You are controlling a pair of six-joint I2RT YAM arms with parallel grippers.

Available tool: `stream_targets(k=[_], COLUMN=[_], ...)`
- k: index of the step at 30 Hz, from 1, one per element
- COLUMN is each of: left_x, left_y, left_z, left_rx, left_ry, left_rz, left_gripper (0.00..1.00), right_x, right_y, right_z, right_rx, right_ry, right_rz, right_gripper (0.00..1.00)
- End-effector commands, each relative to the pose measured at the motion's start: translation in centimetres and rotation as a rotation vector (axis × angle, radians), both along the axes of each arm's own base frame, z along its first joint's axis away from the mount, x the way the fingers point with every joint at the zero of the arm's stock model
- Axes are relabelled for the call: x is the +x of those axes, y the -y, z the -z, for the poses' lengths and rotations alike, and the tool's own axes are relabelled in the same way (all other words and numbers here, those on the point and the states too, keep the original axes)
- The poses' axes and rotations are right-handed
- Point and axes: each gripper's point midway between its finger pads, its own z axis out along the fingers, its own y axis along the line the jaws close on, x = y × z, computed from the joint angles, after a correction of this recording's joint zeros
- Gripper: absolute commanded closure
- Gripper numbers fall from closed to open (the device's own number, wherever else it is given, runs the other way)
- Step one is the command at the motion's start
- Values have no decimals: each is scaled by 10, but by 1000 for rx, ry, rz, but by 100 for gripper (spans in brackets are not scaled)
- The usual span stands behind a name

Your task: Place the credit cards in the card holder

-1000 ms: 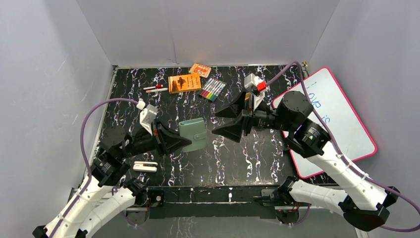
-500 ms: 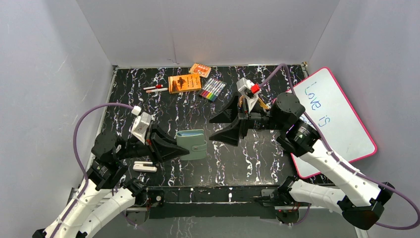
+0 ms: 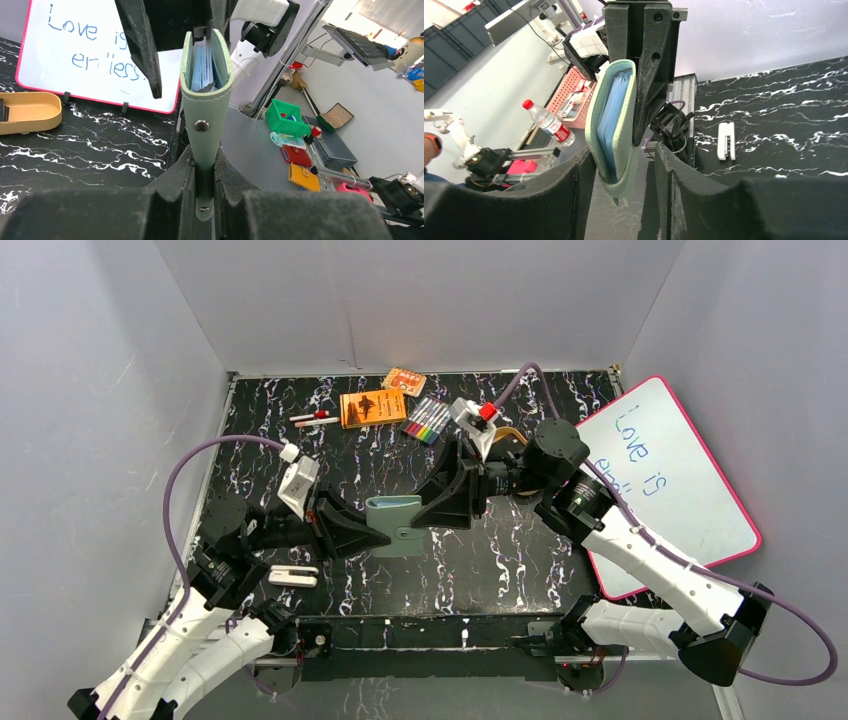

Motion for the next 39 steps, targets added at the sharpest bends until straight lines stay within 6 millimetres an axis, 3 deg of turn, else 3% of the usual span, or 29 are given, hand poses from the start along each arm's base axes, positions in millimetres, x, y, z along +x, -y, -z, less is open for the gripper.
stream_targets(k=[1, 7, 10, 13, 17, 21, 24, 26, 28, 30, 34, 36, 39], left_x=[-8, -4, -2, 0, 1, 6, 11, 13, 16, 20, 26, 26, 23], left_y=[-2, 1, 2, 3, 4, 7, 11, 13, 14, 15, 12, 9, 6], left_z=[-22, -17, -13, -7, -1, 3, 9, 12, 13, 15, 8, -1, -15], left_rx=[-55, -43, -35, -28, -41, -52, -36, -30, -28, -28, -64, -94, -138], left_ry=[65, 54, 41, 18, -18, -61, -98, -114, -119, -129, -116, -92, -56], left_rz=[29, 29, 25, 22, 18, 12, 8, 7, 3, -17, -69, -81, -79], left_gripper=[91, 83, 69, 47, 37, 40, 49, 60, 81, 100, 100, 100, 100], right_x=[-6, -3, -1, 1, 8, 18, 22, 23, 24, 22, 8, -1, -11], right_y=[0, -4, -3, -1, 2, 5, 7, 6, 4, 4, 12, 19, 27], right_z=[-20, -15, -16, -18, -21, -23, -27, -27, -24, -23, -21, -21, -15], right_rx=[60, 55, 67, 87, 133, 182, 199, 198, 185, 175, 150, 138, 104], right_ry=[11, 0, 4, 15, 27, 27, 27, 24, 13, 8, 34, 59, 67], right_rz=[-34, -20, 2, 32, 97, 181, 216, 221, 214, 200, 156, 132, 111], right_gripper=[51, 80, 92, 99, 100, 100, 100, 100, 100, 94, 49, 38, 32])
